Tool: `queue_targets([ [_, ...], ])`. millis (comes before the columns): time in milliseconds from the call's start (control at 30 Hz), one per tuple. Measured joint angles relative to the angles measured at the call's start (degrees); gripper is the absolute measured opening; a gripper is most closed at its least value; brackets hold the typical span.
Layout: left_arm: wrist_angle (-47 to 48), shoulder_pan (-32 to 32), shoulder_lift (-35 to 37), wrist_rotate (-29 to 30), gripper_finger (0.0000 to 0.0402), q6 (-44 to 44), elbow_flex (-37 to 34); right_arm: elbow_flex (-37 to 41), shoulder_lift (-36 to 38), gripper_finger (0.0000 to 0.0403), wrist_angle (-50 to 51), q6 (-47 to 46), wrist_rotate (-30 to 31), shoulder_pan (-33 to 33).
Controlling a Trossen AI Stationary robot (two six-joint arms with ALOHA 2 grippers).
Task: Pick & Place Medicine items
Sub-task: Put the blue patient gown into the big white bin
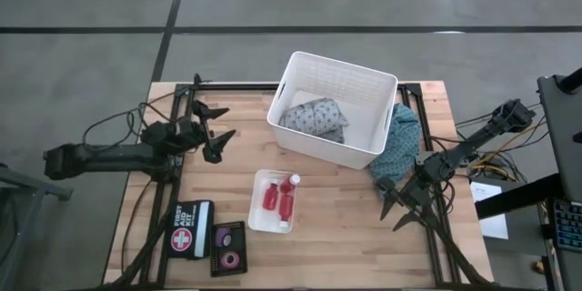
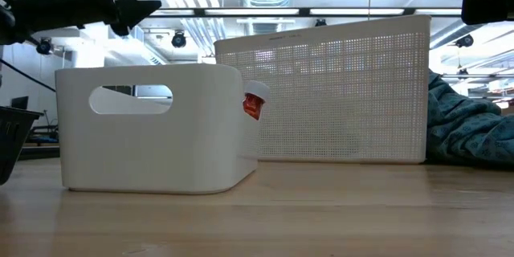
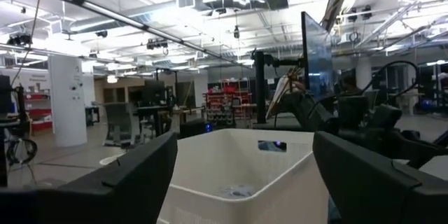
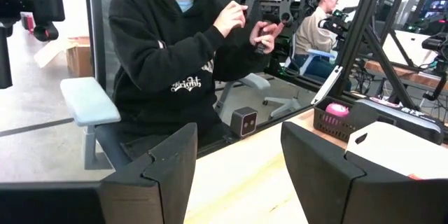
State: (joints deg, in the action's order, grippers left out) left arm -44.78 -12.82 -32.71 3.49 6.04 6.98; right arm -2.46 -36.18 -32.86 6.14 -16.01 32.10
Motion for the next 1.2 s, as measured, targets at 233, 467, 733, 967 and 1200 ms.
queue_targets([
  [233,1.6,-0.3,0.0,0.2,0.0317,0.0,-1.6,0.0,0.0,0.0206,0.0,-0.1,0.0,0.0],
  [467,2.0,-0.3,0.0,0.2,0.03,-2.5,-6.1,0.0,0.0,0.0206,0.0,0.0,0.0,0.0],
  [733,8.6,-0.3,0.0,0.2,0.0292,-5.0,-6.6,0.0,0.0,0.0206,0.0,0.0,0.0,0.0],
  [967,16.9,-0.3,0.0,0.2,0.0292,-6.9,-6.7,0.0,0.0,0.0206,0.0,-0.1,0.0,0.0],
  [1200,19.3,-0.5,0.7,0.0,0.029,-10.8,-6.8,0.0,0.0,0.0206,0.0,0.0,0.0,0.0],
])
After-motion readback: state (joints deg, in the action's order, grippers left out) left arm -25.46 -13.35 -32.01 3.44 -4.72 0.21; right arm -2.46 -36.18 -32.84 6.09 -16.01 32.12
